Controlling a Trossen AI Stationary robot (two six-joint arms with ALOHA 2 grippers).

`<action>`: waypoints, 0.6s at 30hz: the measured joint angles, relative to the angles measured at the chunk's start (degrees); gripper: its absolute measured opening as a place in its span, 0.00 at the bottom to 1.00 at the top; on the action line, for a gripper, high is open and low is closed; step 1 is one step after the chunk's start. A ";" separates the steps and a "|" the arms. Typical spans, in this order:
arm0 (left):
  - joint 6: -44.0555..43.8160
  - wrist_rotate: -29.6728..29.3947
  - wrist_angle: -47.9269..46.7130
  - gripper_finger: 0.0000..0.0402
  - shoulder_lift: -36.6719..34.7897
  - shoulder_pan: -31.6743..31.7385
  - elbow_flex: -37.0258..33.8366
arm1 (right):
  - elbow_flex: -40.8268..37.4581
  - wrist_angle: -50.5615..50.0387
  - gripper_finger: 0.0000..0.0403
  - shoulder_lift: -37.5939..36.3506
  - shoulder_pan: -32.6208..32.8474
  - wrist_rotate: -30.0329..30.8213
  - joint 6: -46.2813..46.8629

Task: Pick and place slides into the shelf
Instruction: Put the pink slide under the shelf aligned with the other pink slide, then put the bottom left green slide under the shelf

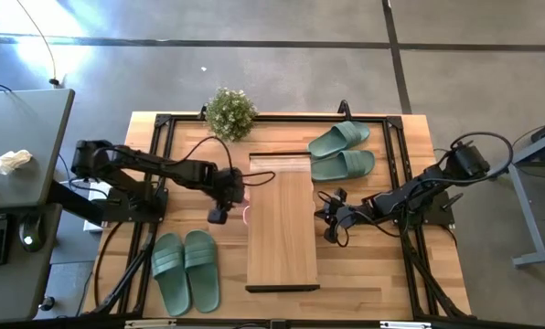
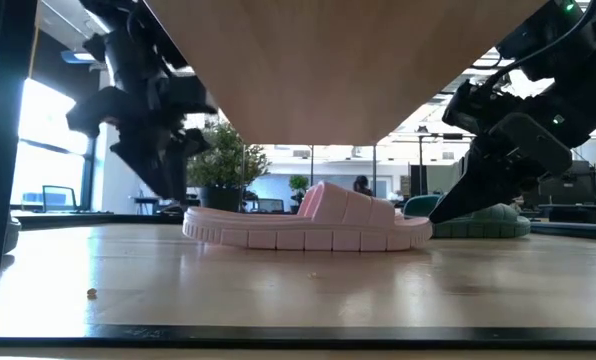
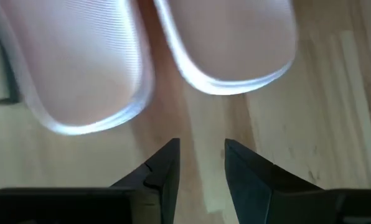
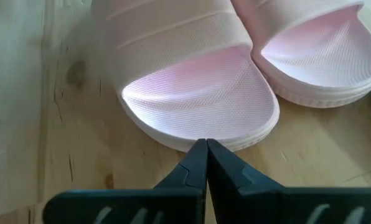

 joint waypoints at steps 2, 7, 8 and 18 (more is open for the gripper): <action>-0.62 -1.10 -1.49 0.28 -2.41 0.00 0.00 | 0.00 0.00 0.00 0.00 0.00 -0.01 0.01; -2.89 -2.79 -7.03 0.28 -9.87 0.00 0.00 | 0.00 0.13 0.00 0.00 -0.02 -0.03 0.01; -3.64 -2.84 -7.97 0.28 -11.55 0.00 0.00 | 0.00 0.13 0.00 0.00 -0.02 -0.04 0.02; -14.49 4.23 -11.09 0.28 -27.11 -0.80 0.00 | -0.02 -2.60 0.00 -3.85 0.05 -2.65 3.20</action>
